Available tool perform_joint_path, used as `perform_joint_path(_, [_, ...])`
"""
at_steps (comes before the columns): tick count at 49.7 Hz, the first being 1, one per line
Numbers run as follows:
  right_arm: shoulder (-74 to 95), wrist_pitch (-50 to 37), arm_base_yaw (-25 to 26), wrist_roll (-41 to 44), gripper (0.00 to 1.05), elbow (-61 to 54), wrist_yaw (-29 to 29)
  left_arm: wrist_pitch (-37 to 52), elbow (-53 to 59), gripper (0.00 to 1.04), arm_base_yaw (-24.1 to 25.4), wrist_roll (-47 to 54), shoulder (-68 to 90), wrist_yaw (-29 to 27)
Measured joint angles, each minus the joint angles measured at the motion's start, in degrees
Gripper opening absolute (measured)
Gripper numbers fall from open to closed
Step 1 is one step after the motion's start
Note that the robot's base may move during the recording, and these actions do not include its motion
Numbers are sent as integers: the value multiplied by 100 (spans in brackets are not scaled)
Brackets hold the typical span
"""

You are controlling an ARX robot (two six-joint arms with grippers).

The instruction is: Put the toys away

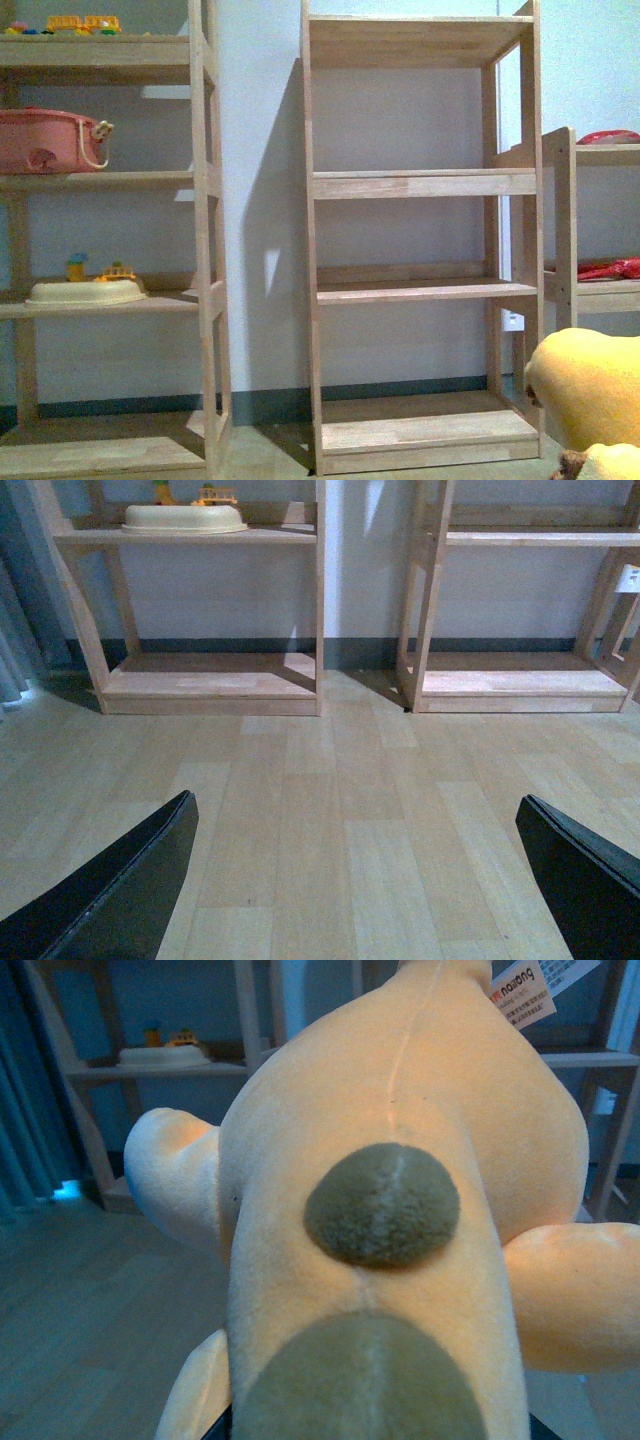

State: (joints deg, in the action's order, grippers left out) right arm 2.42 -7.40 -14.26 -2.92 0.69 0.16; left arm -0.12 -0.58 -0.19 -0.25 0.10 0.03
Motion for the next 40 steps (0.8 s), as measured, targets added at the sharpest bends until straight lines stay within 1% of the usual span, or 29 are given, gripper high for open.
perform_joint_path(40, [0,0,-4,0,20,0,-17,0,0,99,0,0,0,-2])
